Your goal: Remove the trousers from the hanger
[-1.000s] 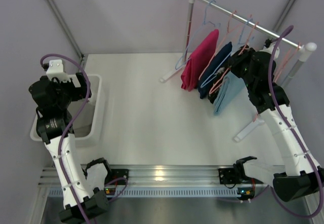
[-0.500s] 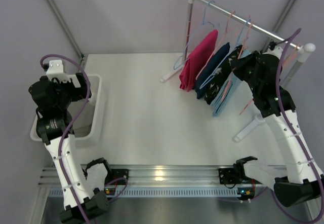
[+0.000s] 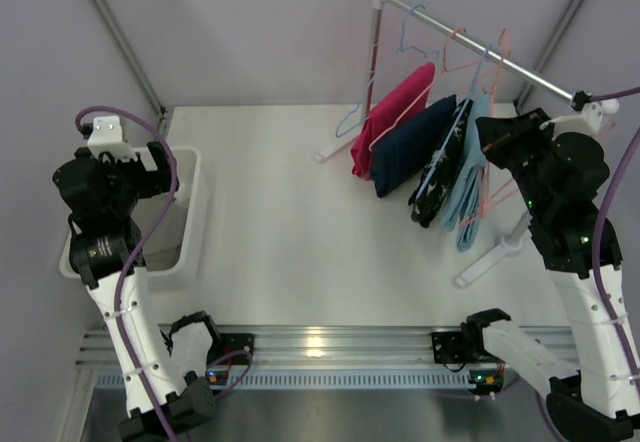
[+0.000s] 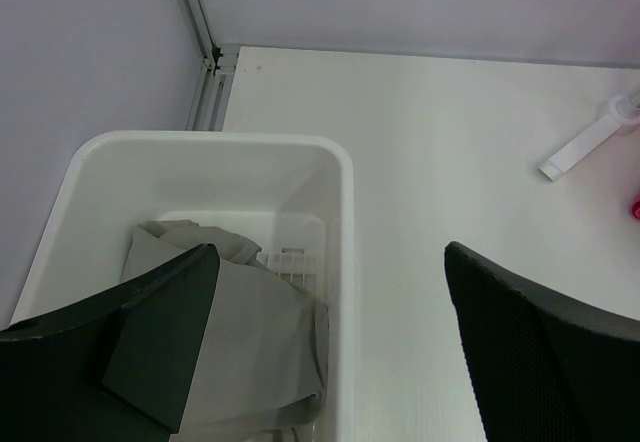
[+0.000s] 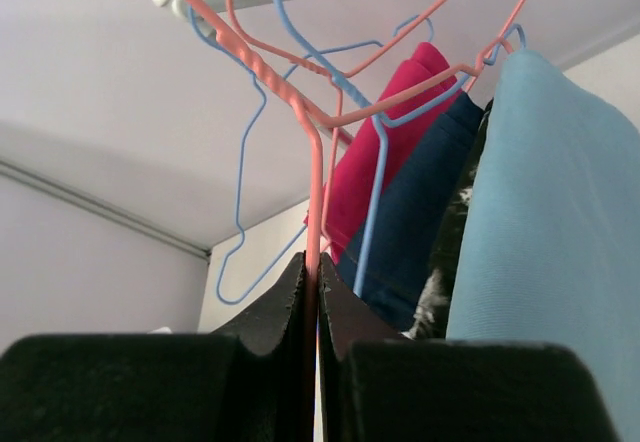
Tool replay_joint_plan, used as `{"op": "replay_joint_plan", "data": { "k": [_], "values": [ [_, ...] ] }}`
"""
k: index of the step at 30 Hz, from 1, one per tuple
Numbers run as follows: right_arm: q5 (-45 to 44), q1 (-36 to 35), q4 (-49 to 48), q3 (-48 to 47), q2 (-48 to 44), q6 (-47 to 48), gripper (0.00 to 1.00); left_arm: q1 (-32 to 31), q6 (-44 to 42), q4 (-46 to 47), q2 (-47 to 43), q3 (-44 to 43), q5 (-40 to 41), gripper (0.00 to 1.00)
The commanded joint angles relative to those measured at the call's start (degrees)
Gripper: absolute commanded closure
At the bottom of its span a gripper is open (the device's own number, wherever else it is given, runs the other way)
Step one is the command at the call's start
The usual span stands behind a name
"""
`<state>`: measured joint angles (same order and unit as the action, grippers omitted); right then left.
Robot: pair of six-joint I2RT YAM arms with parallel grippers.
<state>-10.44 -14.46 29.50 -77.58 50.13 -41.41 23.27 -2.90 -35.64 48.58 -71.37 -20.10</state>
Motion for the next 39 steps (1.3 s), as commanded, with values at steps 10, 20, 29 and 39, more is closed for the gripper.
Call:
{"op": "replay_joint_plan", "data": {
  "k": [10,20,29,39],
  "values": [
    [4.3,0.0,-15.8,-2.6,-5.7,3.7,1.0,0.4,0.6,1.4,-0.3,-2.5,-0.1,0.01],
    [10.2,-0.1,-7.4,-3.6,-11.1,-2.1,1.0,0.4,1.8,1.7,0.4,-3.2,-0.6,0.01],
    [22.4,-0.1,-5.1,-1.1,-16.5,-4.0,1.0,0.3,2.4,1.4,-0.3,-3.1,-0.8,0.01],
    [40.4,0.0,-4.6,-0.6,-18.2,-0.2,1.0,0.4,1.5,-0.5,-1.9,-2.8,0.2,0.01]
  ]
}}
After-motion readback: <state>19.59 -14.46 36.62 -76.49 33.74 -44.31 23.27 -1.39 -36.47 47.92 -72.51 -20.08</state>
